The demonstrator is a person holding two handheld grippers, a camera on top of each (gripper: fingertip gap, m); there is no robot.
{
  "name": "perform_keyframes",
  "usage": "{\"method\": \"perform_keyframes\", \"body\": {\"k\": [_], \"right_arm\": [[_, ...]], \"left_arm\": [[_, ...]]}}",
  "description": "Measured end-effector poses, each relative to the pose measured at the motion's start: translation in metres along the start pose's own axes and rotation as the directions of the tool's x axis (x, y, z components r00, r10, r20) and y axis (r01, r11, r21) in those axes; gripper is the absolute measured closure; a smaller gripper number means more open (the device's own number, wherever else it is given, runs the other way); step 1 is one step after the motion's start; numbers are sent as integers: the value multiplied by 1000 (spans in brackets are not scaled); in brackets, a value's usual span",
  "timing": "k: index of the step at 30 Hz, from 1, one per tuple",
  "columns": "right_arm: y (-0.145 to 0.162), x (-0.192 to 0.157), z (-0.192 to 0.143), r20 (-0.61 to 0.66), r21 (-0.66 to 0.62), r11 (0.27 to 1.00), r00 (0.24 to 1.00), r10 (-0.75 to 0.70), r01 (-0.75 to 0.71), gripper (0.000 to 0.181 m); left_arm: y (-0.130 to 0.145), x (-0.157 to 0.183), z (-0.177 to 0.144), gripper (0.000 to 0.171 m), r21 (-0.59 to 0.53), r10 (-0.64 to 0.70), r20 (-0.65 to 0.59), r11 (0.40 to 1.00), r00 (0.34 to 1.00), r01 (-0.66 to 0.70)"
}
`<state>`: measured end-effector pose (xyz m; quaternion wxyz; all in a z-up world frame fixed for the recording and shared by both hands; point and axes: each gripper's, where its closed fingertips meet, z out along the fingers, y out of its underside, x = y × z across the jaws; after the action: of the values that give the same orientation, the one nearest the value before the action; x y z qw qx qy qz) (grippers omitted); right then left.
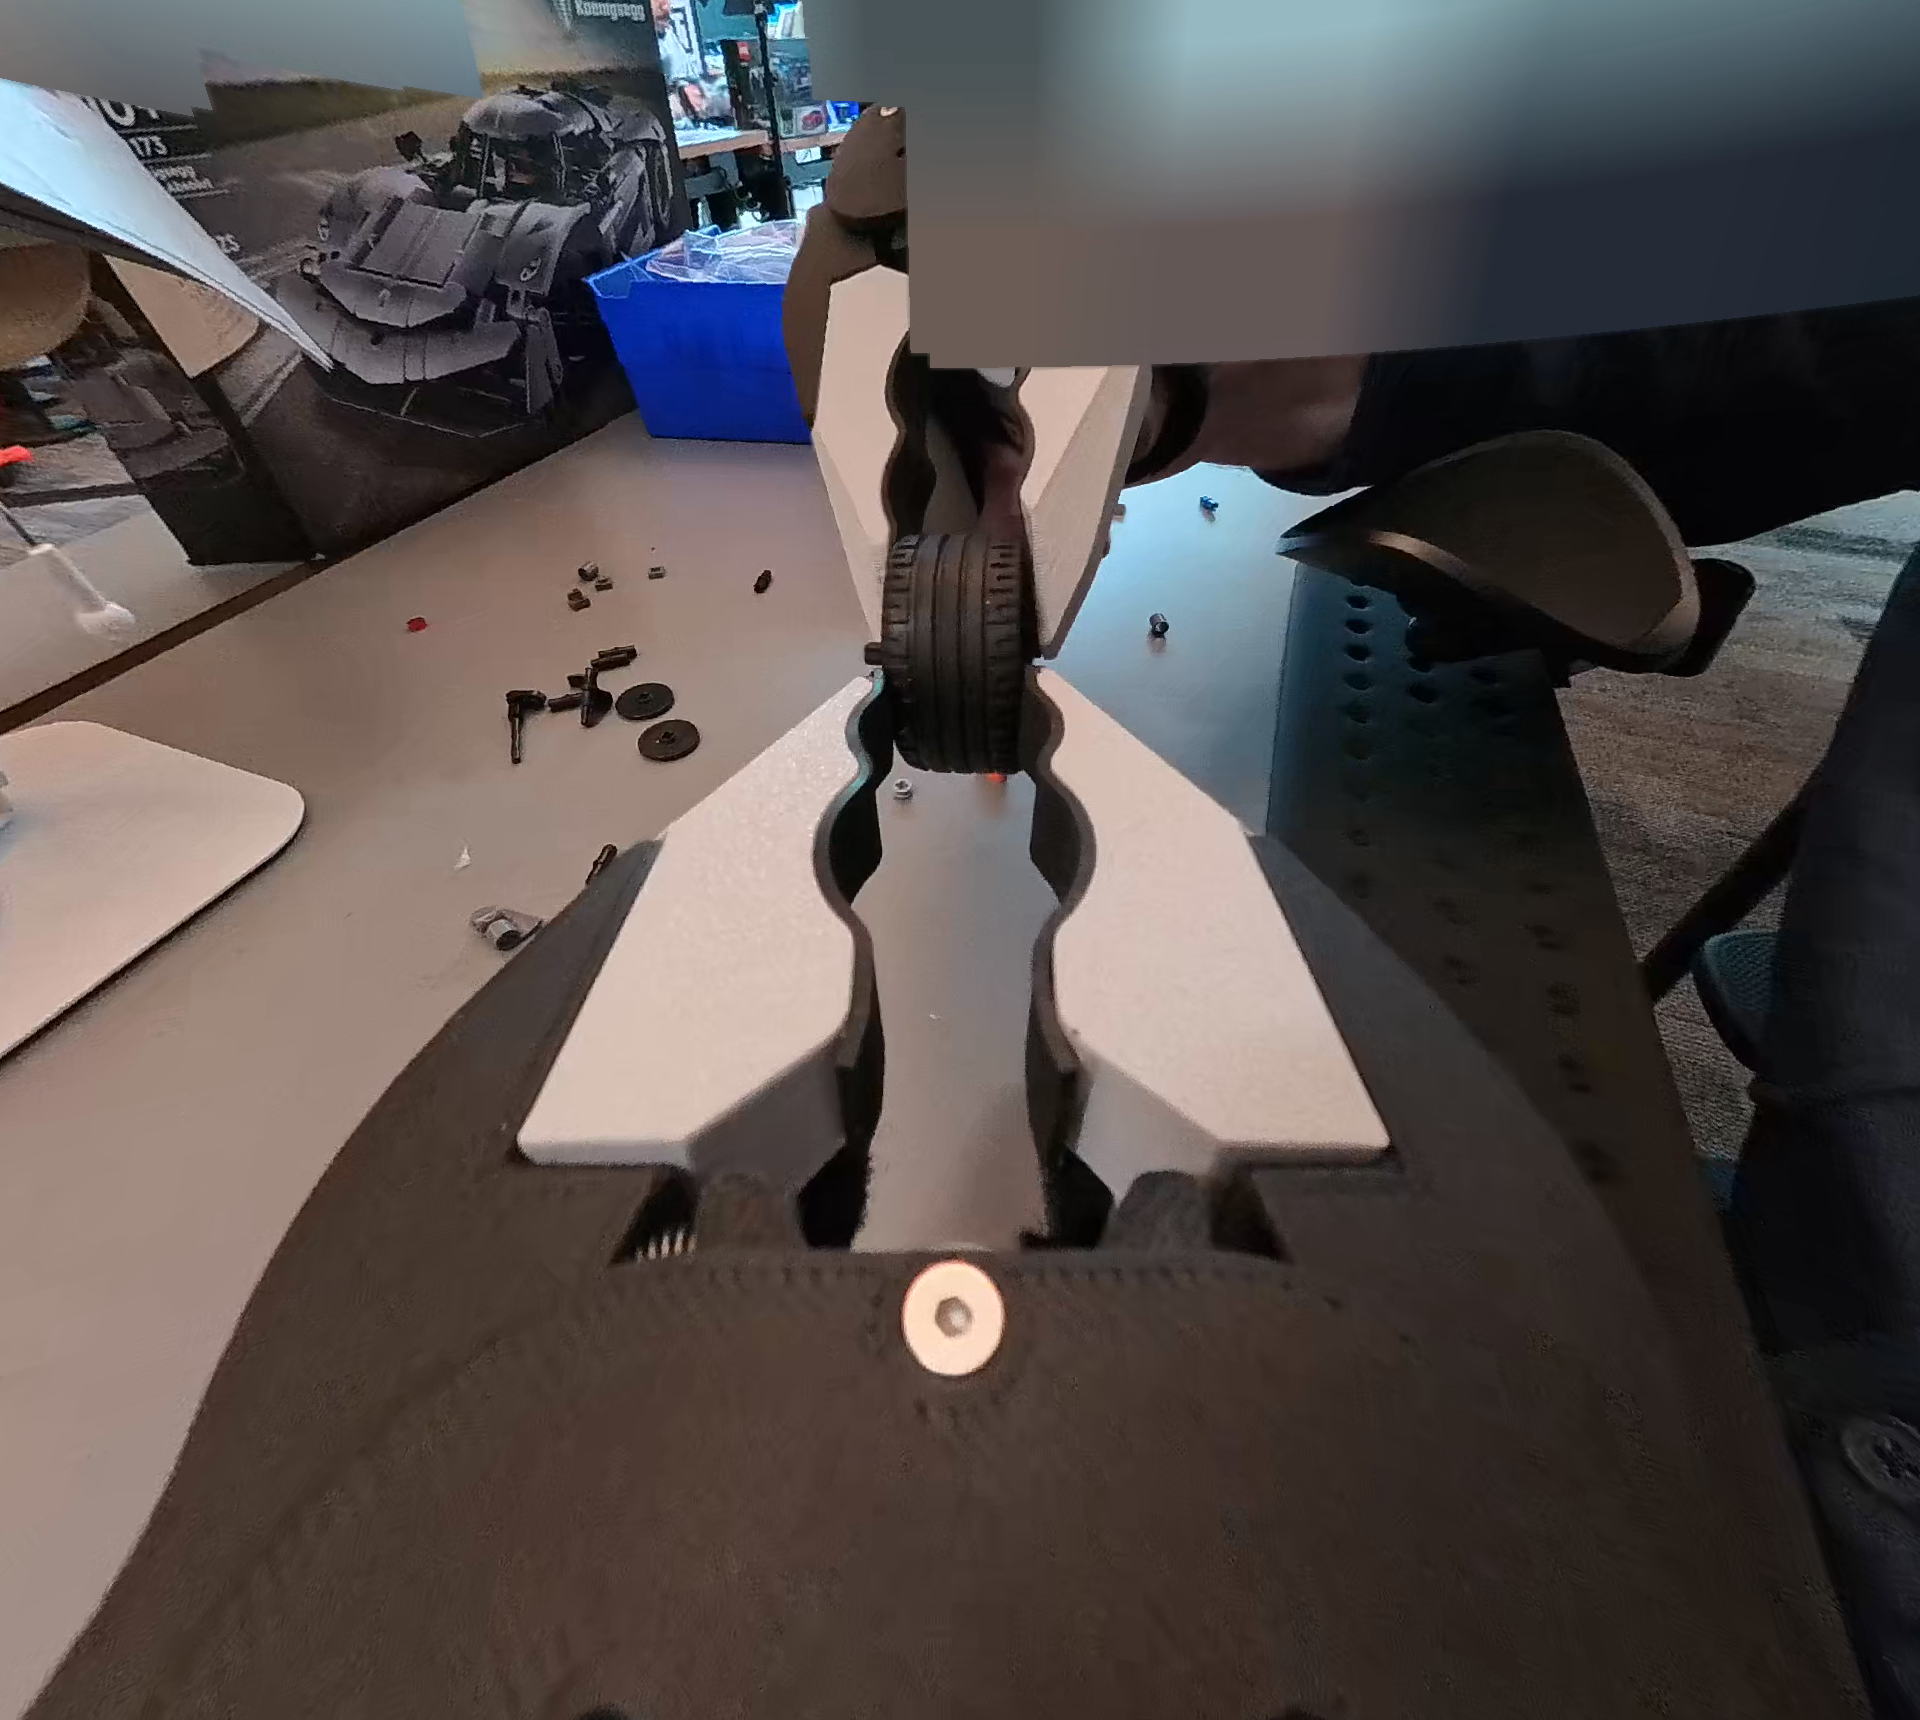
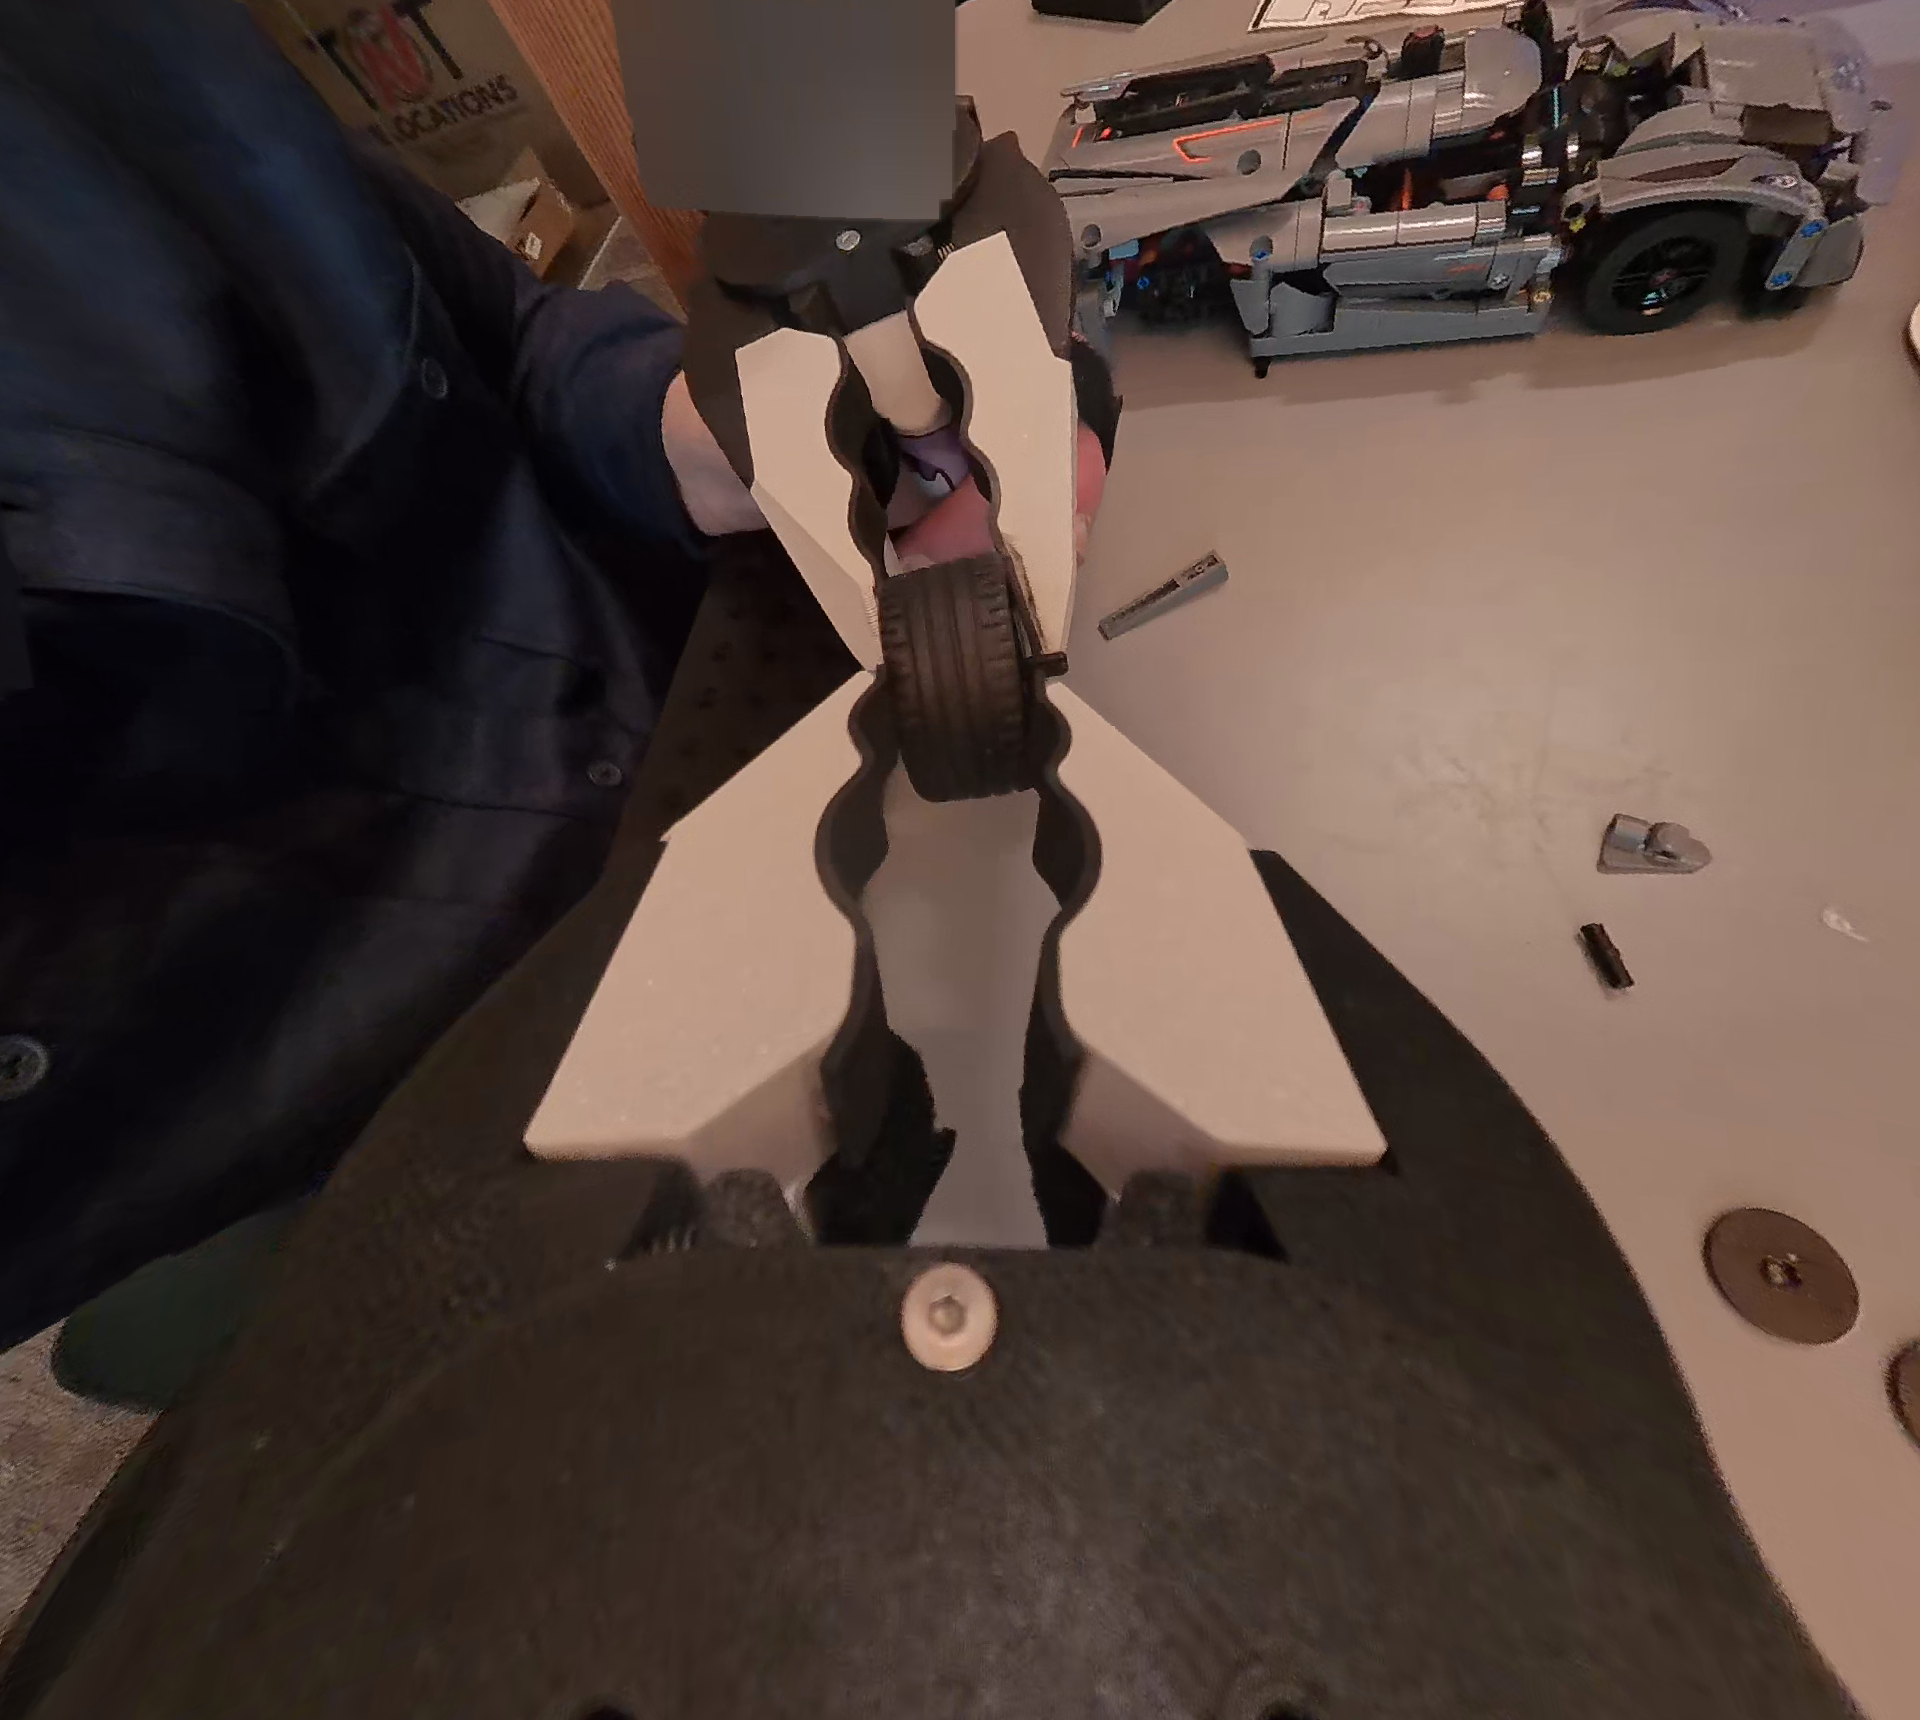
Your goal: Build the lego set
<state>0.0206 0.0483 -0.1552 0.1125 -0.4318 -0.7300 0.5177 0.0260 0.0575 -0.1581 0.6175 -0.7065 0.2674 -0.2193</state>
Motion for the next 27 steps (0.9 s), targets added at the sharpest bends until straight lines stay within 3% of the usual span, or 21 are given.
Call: {"method": "perform_keyframes", "body": {"k": [4,20,27], "right_arm": [[-1,0,1,-21,6,999,999,-40,40,160],[-5,-1,3,-118,-45,984,978,-174,170,161],[-6,7,5,-141,-53,988,978,-153,147,161]], "left_arm": [[-2,1,0,145,10,-6,-7,1000,1000,6],[-3,-1,-3,153,-17,48,64,999,997,-47],[-1,-8,-4,153,-30,35,95,999,995,-32]]}}
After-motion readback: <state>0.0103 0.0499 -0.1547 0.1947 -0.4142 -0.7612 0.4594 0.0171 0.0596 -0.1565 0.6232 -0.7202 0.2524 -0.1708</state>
